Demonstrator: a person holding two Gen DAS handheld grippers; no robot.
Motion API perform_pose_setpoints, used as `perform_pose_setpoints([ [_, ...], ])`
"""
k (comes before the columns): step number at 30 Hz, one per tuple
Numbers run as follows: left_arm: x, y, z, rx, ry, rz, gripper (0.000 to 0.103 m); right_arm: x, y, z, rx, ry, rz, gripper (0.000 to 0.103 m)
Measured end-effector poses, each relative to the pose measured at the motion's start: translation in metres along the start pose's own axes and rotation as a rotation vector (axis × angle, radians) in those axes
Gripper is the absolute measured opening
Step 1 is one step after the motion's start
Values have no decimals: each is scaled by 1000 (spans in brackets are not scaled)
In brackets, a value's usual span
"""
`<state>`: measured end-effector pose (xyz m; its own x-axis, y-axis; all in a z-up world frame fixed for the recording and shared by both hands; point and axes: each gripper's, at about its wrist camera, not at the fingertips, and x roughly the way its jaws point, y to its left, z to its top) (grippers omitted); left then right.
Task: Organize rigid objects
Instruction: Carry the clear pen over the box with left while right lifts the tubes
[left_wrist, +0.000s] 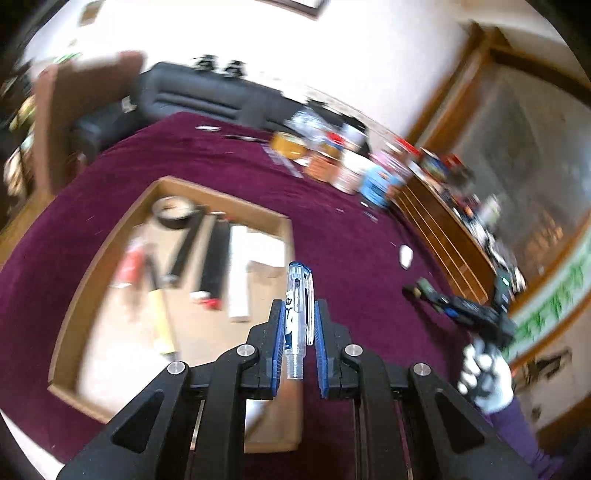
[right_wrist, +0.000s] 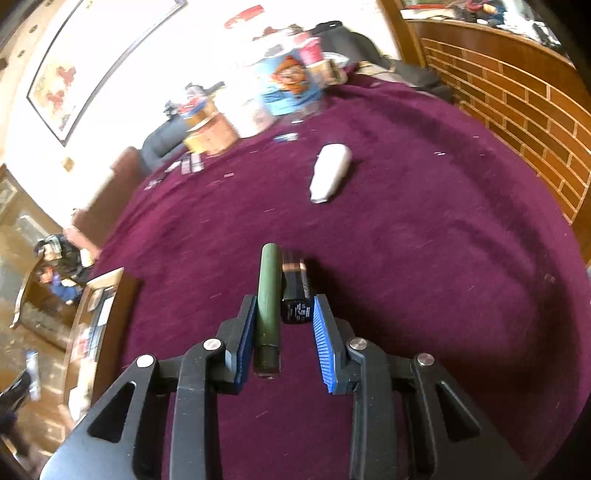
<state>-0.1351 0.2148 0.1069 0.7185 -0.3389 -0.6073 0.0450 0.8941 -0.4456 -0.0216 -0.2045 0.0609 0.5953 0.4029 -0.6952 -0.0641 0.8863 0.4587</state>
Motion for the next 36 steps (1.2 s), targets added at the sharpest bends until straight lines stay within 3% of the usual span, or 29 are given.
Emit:
perform_pose_setpoints([
  [3, -6, 24, -7, -58, -15, 11, 12, -5, 23, -9, -24, 24, 53, 27],
  [10, -18, 51, -16, -100, -30, -6, 12, 21, 46, -43, 78, 217, 324, 28],
  [12, -20, 53, -16, -97, -36, -14, 12, 27, 48, -53, 106, 247, 363, 28],
  [15, -26, 56, -19, -96, -42, -25, 12, 29, 52, -59, 62, 224, 278, 31],
  [19, -29, 56, -21, -94, -43, -36, 12, 21, 61, -57, -64, 156, 68, 33],
  [21, -30, 57, -21, -94, -44, -39, 12, 14, 64, -54, -114, 126, 13, 34],
  [25, -30, 55, -21, -89, -40, -42, 12, 4, 73, -47, -191, 92, -30, 35],
  [28, -28, 51, -22, -82, -32, -45, 12, 14, 80, -46, -229, 117, -80, 40],
  [33, -23, 43, -22, -62, -14, -41, 12, 42, 76, -50, -199, 173, -131, 40],
  [34, -20, 42, -23, -56, -10, -36, 12, 45, 75, -52, -202, 186, -132, 37],
  [36, -16, 40, -23, -54, 2, -30, 12, 46, 76, -54, -219, 175, -168, 14],
])
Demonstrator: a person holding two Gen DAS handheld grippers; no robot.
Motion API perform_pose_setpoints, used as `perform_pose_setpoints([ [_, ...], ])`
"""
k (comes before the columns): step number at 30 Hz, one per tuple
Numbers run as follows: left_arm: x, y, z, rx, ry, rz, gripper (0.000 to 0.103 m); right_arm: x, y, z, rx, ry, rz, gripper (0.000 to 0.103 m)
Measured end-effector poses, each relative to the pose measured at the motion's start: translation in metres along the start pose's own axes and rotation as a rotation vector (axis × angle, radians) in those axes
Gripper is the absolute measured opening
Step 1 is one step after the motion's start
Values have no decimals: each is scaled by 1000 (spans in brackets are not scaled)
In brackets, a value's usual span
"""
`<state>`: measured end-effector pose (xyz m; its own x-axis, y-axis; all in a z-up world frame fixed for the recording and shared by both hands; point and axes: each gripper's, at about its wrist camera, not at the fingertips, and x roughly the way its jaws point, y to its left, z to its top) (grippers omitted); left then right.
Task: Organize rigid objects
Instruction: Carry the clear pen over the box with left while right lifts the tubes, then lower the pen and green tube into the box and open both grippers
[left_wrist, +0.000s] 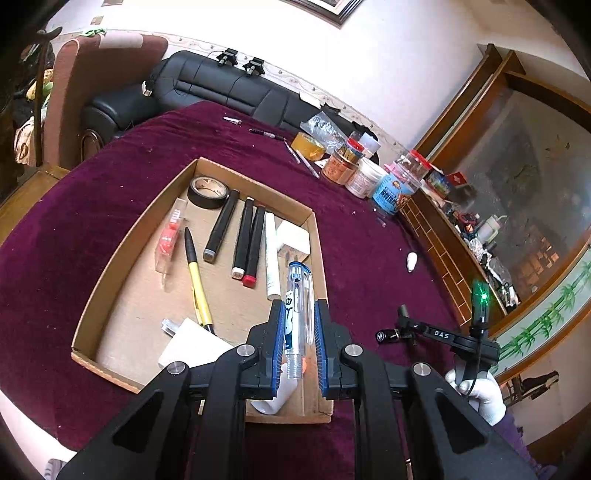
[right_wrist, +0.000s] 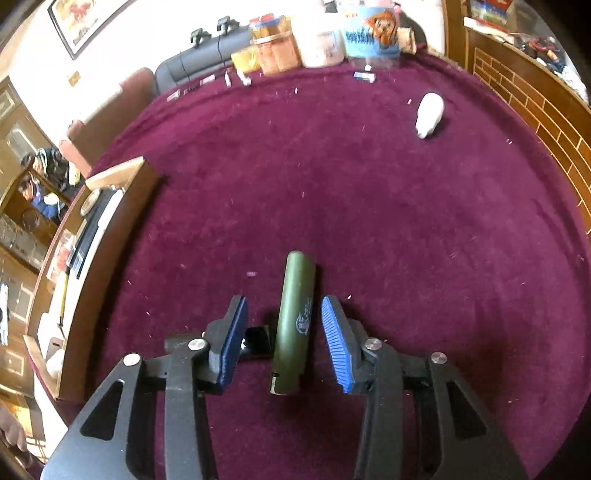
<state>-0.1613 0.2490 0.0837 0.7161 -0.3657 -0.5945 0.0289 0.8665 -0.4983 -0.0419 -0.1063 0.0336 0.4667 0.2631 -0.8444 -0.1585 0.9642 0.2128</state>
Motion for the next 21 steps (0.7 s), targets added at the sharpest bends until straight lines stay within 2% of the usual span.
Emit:
perform_pose_setpoints([
  [5, 17, 4, 1, -6, 52, 40, 12, -22, -5, 2, 19, -68, 59, 14],
  [10, 40, 8, 4, -12, 112, 74, 12, -49, 10, 13, 30, -115, 193, 14],
  [15, 59, 7, 5, 0, 150, 118, 12, -44, 53, 15, -2, -42, 359, 14],
  [18, 72, 7, 6, 12, 172, 183, 12, -30, 87, 13, -21, 29, 453, 14],
  [21, 81, 14, 6, 3, 194, 222, 12, -18, 121, 9, -44, 87, 511, 15],
])
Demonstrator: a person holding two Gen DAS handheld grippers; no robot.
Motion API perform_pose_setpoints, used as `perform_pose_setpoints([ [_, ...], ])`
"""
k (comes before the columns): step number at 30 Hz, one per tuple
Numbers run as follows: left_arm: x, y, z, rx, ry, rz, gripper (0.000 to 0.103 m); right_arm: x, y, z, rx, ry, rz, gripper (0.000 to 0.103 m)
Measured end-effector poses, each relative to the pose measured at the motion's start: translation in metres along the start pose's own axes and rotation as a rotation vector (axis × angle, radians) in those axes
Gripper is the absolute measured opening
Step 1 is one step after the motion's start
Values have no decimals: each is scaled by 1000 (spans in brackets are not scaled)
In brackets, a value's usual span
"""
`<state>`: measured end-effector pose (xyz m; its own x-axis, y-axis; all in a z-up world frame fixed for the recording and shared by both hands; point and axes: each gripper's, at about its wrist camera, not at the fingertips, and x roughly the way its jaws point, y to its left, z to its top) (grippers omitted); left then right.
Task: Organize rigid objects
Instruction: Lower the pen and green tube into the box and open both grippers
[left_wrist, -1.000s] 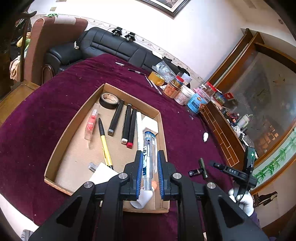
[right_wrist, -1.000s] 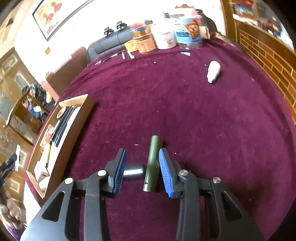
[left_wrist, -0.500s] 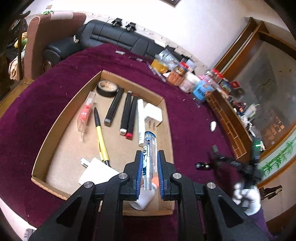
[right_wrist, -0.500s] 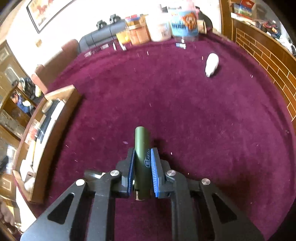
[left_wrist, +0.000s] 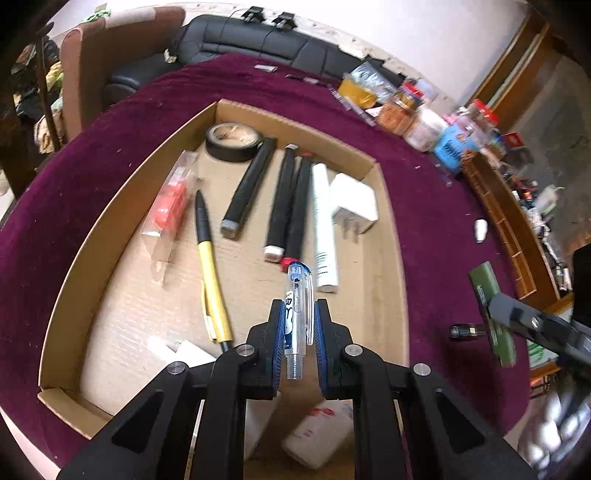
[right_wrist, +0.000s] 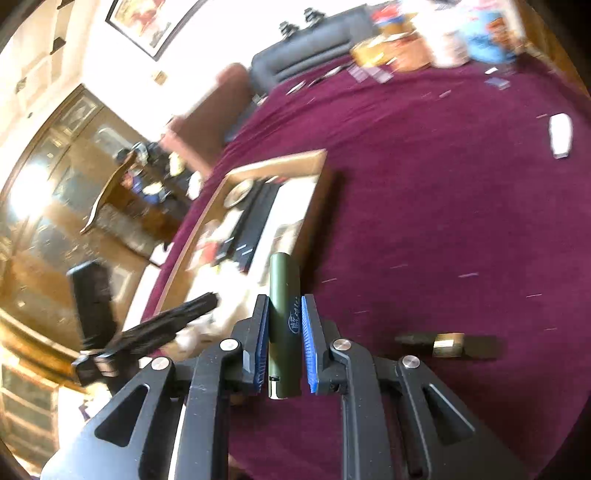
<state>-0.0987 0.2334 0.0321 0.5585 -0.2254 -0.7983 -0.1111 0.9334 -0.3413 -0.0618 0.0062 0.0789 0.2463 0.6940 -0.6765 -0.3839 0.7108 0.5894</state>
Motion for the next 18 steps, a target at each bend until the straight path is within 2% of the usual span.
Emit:
perform_pose_setpoints([
  [3, 7, 8, -1, -28, 19, 21, 12, 31, 28, -1, -50, 51, 6, 15],
  [5, 4, 12, -2, -46, 6, 9, 13, 49, 39, -2, -64, 80, 1, 15],
  [6, 2, 12, -2, -49, 0, -1, 16, 60, 44, -3, -68, 94, -9, 15],
  [9, -12, 15, -5, -58, -26, -33, 41, 81, 48, -3, -70, 115, -41, 15],
  [11, -25, 18, -9, -63, -51, 2, 43, 89, 47, -3, -61, 118, -48, 15],
  [13, -40, 25, -14, -85, -83, -27, 53, 94, 46, -3, -70, 121, -71, 15],
  [14, -45, 27, -15, -90, -95, -19, 55, 95, 46, -3, -78, 120, -89, 15],
  [16, -59, 27, -16, -68, -147, 51, 62, 100, 42, -2, -84, 125, -118, 15],
  [18, -67, 23, -15, -42, -189, 116, 63, 101, 44, -1, -106, 111, -141, 15],
])
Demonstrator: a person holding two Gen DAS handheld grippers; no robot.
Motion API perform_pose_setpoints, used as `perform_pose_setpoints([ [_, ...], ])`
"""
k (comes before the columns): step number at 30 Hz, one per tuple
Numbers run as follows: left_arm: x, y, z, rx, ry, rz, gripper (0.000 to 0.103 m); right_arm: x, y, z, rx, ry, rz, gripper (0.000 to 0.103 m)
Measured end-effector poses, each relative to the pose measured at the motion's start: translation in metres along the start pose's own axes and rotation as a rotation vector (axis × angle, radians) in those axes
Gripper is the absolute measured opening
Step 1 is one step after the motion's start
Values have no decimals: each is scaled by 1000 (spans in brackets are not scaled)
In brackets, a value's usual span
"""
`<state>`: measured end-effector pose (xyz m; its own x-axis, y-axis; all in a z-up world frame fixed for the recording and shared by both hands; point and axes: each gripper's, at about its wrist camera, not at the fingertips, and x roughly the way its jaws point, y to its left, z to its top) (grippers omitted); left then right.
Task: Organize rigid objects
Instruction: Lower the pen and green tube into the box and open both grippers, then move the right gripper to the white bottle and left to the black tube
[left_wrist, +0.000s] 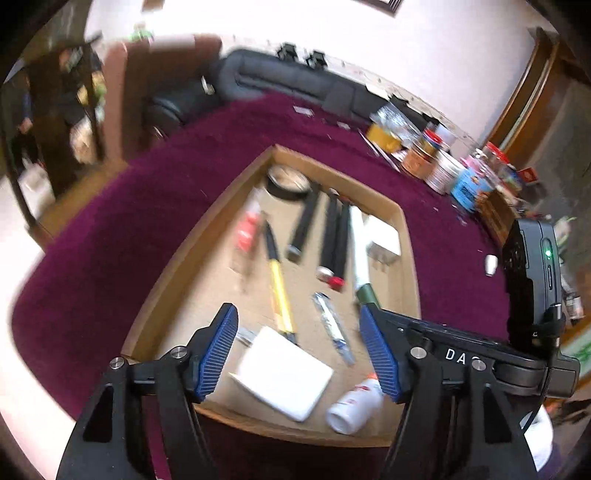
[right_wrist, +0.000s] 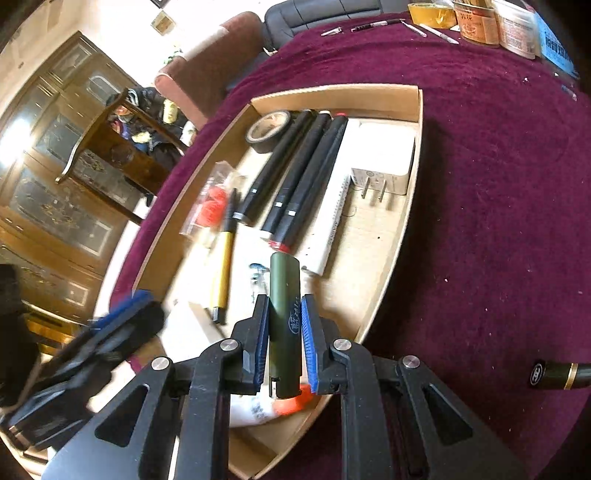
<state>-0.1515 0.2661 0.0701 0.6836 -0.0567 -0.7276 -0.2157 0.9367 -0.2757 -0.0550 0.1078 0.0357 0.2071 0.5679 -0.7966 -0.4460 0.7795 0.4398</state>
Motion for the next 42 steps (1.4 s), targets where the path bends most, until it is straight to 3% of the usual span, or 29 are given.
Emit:
perform_pose_setpoints([
  [6, -5, -4, 2, 71, -71, 164, 64, 4, 16, -2, -82, -16, -82, 22],
  [11, -3, -5, 1, 95, -80, 219, 64, -9, 22, -3, -122, -70, -90, 27],
  [16, -2, -10, 0, 102, -68, 228, 64, -30, 13, -3, -119, -132, -102, 29],
  [20, -4, -20, -2, 124, -68, 235, 64, -45, -5, -6, -79, -169, -108, 45],
  [31, -9, -60, -10, 201, -72, 241, 64, -85, -72, -20, 57, -242, -137, 45],
  [42, -13, -115, -24, 287, -51, 119, 64, -162, -182, -45, 264, -359, -272, 45],
])
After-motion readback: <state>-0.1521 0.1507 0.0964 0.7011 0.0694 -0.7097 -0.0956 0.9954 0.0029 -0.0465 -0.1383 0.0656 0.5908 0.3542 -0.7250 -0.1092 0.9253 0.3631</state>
